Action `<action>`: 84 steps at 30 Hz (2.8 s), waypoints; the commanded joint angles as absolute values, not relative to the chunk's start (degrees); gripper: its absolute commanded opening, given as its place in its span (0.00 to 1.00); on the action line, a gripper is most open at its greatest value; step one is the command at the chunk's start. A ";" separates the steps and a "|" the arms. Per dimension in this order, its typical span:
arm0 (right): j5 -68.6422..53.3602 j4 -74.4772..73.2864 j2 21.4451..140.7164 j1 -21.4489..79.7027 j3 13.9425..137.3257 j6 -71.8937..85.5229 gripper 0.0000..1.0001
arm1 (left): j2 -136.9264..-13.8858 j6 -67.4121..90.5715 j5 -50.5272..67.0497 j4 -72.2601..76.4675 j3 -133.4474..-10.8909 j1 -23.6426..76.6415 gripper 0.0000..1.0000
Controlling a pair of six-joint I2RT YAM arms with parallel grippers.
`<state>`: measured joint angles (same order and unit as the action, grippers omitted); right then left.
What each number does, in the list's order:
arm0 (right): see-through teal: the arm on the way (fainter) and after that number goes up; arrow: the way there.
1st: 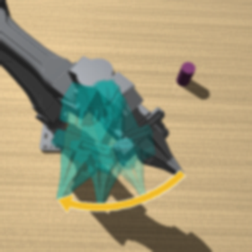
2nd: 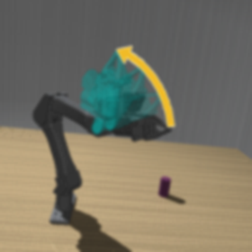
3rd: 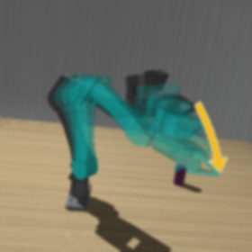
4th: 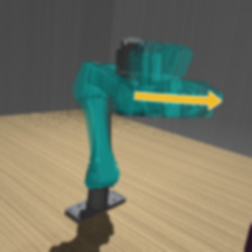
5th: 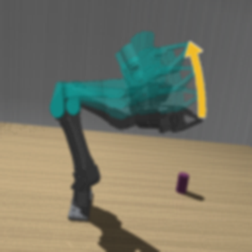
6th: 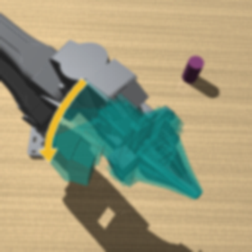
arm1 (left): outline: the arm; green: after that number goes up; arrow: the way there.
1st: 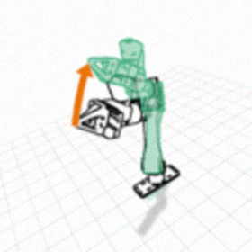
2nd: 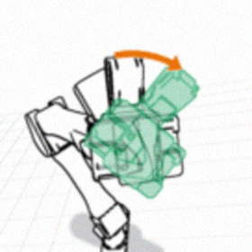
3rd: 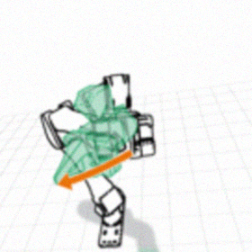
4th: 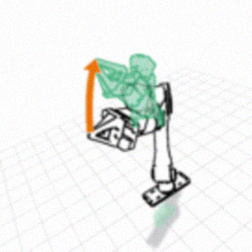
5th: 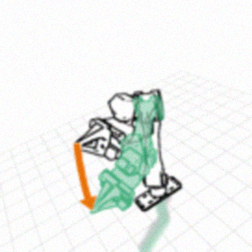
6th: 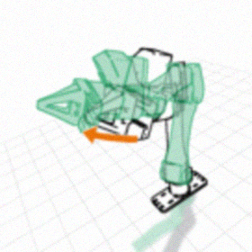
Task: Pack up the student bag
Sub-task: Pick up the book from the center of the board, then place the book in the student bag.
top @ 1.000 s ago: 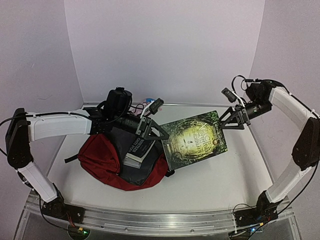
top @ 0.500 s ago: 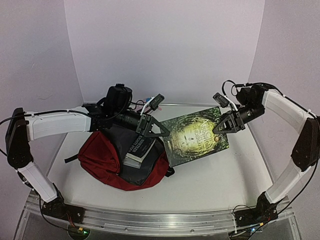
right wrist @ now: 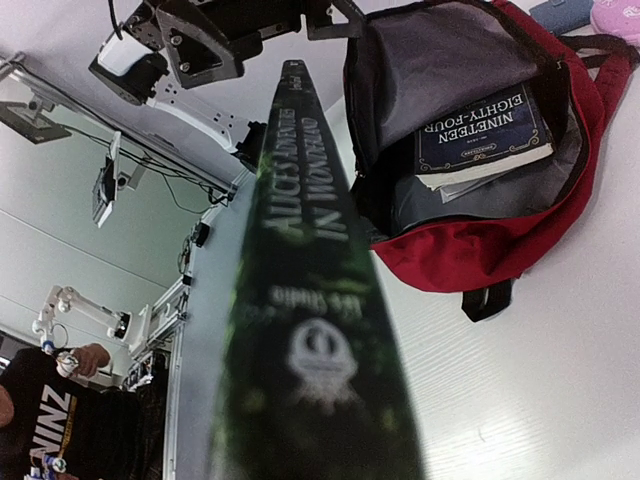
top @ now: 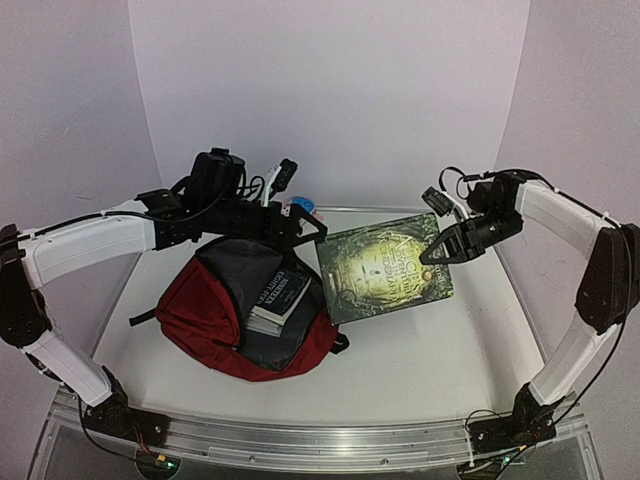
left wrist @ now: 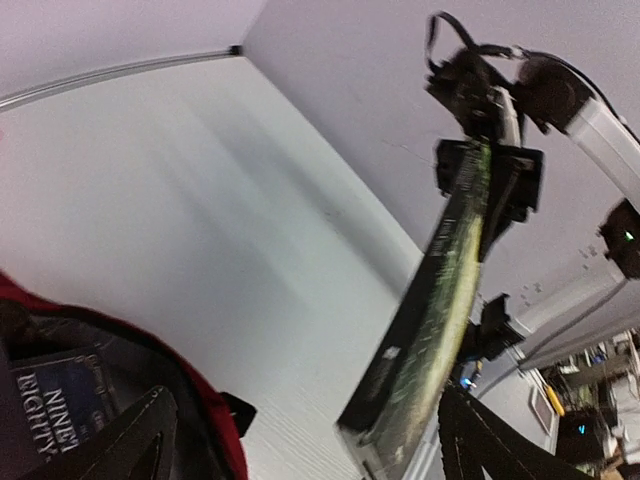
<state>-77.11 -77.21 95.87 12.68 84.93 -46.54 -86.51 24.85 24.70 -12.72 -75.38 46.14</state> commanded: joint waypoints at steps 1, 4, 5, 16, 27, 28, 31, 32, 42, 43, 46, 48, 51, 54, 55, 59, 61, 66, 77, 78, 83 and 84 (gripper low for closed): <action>-88.04 -93.11 98.29 7.94 86.68 -41.61 0.00 | -84.03 29.13 8.64 -22.03 -78.41 44.26 0.92; -89.49 -92.87 98.79 4.68 86.00 -39.75 0.00 | -83.94 30.23 5.29 -24.69 -78.62 44.21 0.93; -89.66 -92.77 98.58 3.90 85.65 -39.27 0.00 | -83.98 30.44 3.88 -25.80 -79.02 44.21 0.94; -89.30 -82.12 92.41 0.79 86.03 -18.92 0.00 | -85.20 29.88 -3.90 -33.19 -81.78 43.03 0.96; -71.94 -24.67 79.02 2.10 67.78 32.29 0.00 | -86.36 30.76 -4.09 -37.67 -84.45 39.46 0.96; -71.20 -22.86 79.11 2.73 66.95 32.26 0.00 | -86.02 31.23 -3.27 -38.46 -84.08 38.07 0.96; -69.30 -12.19 79.25 5.72 62.65 37.69 0.00 | -84.76 31.86 -1.75 -39.13 -82.41 34.34 0.97; -68.21 -8.78 79.27 7.01 61.48 38.91 0.00 | -84.60 31.90 -1.43 -39.76 -82.11 33.20 0.97; -57.70 18.99 86.41 20.18 56.32 53.71 0.00 | -85.18 34.55 -1.39 -43.40 -79.24 25.23 1.00; -57.19 20.25 87.69 20.96 56.54 54.68 0.00 | -85.56 34.54 -0.27 -42.44 -78.69 24.59 1.00; -55.67 24.12 91.58 23.51 57.58 58.01 0.00 | -87.84 34.50 3.11 -41.35 -78.49 24.10 1.00; -54.63 27.84 94.21 25.03 57.99 60.98 0.00 | -89.18 34.93 3.59 -41.04 -78.40 24.07 1.00; -53.44 32.19 97.92 27.04 58.18 64.24 0.00 | -90.46 35.23 5.47 -38.87 -77.62 24.05 1.00; -52.49 34.91 100.61 28.28 58.11 66.23 0.00 | -92.47 35.39 7.06 -38.02 -77.66 24.02 0.94; -52.11 35.34 101.26 28.60 57.96 66.52 0.00 | -92.90 35.66 7.73 -37.38 -77.44 24.04 0.90; -51.28 36.31 102.94 29.88 57.71 66.97 0.00 | -94.57 37.03 10.99 -35.83 -77.39 24.00 0.57; -50.88 36.61 103.64 30.27 57.42 67.03 0.00 | -94.06 37.56 12.09 -35.22 -77.55 24.02 0.38; -50.80 39.03 106.63 31.30 57.12 69.01 0.00 | -87.91 38.51 15.73 -32.30 -77.55 24.15 0.06; -49.41 44.91 111.33 34.80 57.73 75.04 0.00 | -80.74 35.06 18.26 -29.56 -79.96 27.07 0.00; -49.54 45.47 112.36 35.20 58.58 75.53 0.00 | -81.14 34.43 18.25 -29.45 -80.29 27.79 0.00; -49.33 48.78 117.37 38.43 62.36 79.16 0.00 | -82.38 32.87 18.53 -28.31 -81.45 29.73 0.00; -49.10 49.30 118.32 38.95 63.37 79.67 0.00 | -82.66 32.66 18.71 -28.23 -81.69 29.99 0.00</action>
